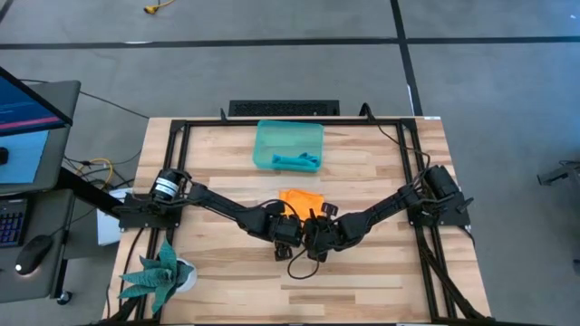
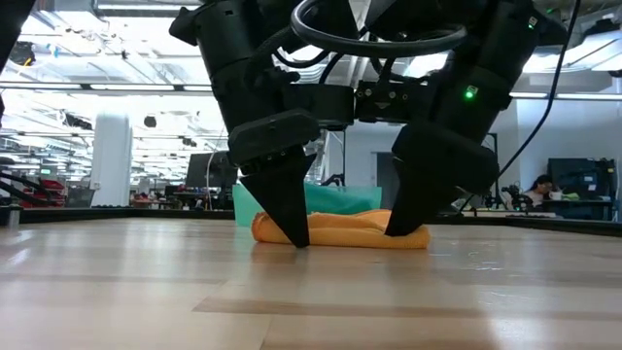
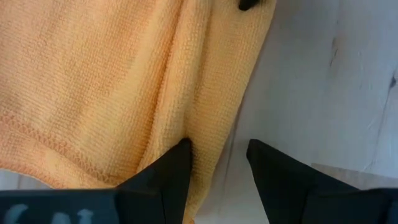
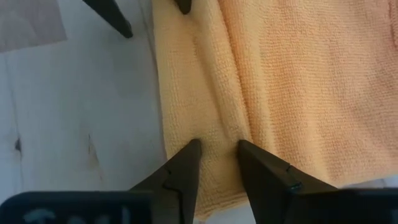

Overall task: Roll microfiber towels into tight, uniform cylinder then place into a basket
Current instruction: Roll the yellow microfiber cloth

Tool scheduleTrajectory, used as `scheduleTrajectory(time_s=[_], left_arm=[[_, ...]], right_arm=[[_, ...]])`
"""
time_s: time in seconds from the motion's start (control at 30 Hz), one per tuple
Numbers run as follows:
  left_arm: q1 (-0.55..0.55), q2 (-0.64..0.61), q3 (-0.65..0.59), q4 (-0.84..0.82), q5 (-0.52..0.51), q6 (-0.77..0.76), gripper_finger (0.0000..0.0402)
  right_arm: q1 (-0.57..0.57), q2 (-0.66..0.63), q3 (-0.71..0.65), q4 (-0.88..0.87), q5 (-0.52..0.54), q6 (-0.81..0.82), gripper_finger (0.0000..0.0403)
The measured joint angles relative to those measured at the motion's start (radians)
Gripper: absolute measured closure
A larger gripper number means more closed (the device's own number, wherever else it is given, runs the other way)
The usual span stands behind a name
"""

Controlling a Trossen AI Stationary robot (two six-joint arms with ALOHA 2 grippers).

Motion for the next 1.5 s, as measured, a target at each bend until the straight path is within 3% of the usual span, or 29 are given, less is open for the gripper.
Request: scheduleTrajectory(time_s=[0.33,0.6,0.87,1.1,1.33,1.5], left_arm=[[-0.001,0.0,0.002,0.017,0.017,0.001,0.0243],[-0.001,0.0,0.002,0.021,0.017,0.007,0.0243],[-0.001,0.001,0.005,0.025,0.017,-0.001,0.0243],[-0.001,0.001,0.005,0.028,0.017,-0.008,0.0243],[-0.001,0.001,0.004,0.03,0.017,-0.008,0.0243],[-0.002,0.001,0.004,0.03,0.017,-0.008,0.0243]], right_arm=[[0.026,-0.101,-0.005,-0.175,0.034,-0.013,0.0264],[0.153,-0.189,-0.004,-0.361,0.169,0.041,0.0264],[0.323,-0.207,-0.003,-0.284,0.306,-0.014,0.0268],[0.319,-0.207,-0.001,-0.222,0.303,-0.014,0.0258],[0.294,-0.182,0.001,-0.207,0.28,-0.021,0.021],[0.274,-0.09,0.0,-0.173,0.28,-0.169,0.0177]])
